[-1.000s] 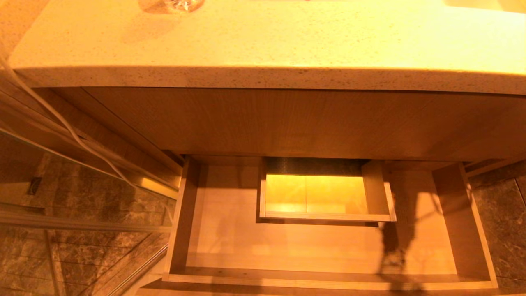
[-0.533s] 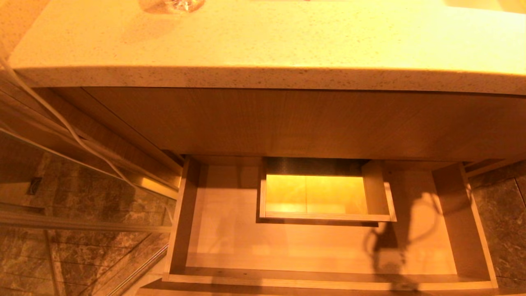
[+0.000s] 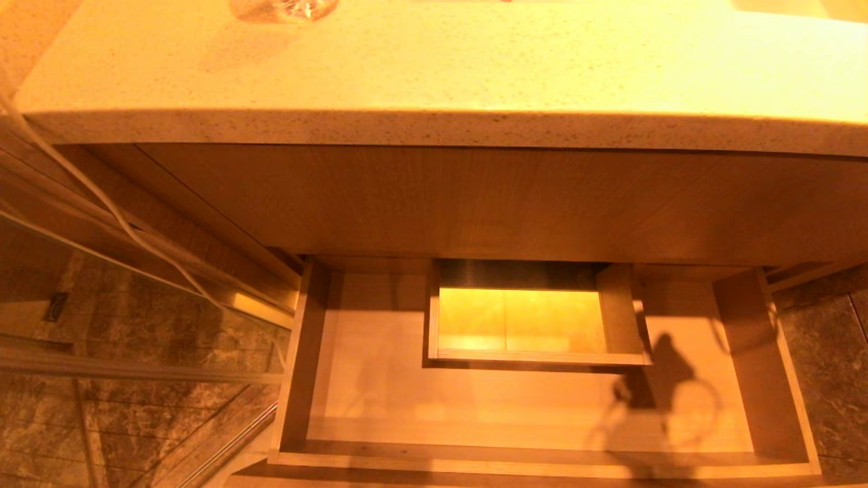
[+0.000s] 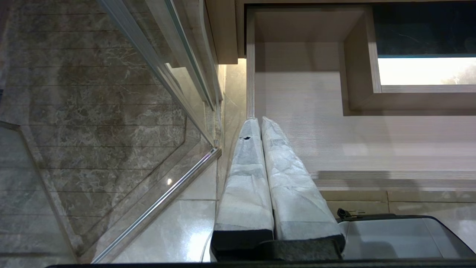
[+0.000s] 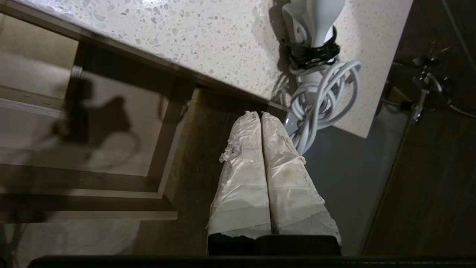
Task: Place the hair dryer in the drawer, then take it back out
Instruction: Place it on the countertop
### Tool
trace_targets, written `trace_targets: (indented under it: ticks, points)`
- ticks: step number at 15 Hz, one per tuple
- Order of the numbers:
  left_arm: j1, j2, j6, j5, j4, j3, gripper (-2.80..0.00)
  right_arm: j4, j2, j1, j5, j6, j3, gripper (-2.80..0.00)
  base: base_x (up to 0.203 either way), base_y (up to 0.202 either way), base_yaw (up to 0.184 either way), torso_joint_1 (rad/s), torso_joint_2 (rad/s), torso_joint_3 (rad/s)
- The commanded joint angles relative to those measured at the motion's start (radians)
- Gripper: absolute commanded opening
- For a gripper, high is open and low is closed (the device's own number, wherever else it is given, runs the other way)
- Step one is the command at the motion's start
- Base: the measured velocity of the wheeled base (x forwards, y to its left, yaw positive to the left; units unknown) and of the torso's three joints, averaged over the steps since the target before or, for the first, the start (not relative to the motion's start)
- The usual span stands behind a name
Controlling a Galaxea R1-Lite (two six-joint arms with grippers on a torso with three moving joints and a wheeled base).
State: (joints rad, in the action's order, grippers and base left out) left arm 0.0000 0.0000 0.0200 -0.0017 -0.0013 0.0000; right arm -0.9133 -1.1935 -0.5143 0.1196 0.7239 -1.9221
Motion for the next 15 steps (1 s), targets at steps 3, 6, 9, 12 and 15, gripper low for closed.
trace_targets:
  ticks: [3,6,9,12,15]
  points:
    - [0.0,0.0,0.0,0.0,0.0,0.002,-2.8,-0.034,0.014,0.001,0.0,-0.061,0.01,-2.8,0.0,0.0,0.0,0.0,0.0,0.0]
    - [0.0,0.0,0.0,0.0,0.0,0.002,-2.8,-0.022,0.039,0.002,0.001,-0.093,0.036,-2.8,0.0,0.0,0.0,0.0,0.0,0.0]
    - [0.0,0.0,0.0,0.0,0.0,0.002,-2.8,-0.017,0.059,0.002,0.003,-0.099,0.05,-2.8,0.0,0.0,0.0,0.0,0.0,0.0]
    - [0.0,0.0,0.0,0.0,0.0,0.002,-2.8,-0.009,0.066,0.002,0.005,-0.1,0.06,-2.8,0.0,0.0,0.0,0.0,0.0,0.0]
    - [0.0,0.0,0.0,0.0,0.0,0.002,-2.8,-0.001,0.06,0.0,0.003,-0.101,0.057,-2.8,0.0,0.0,0.0,-0.008,0.0,-0.009]
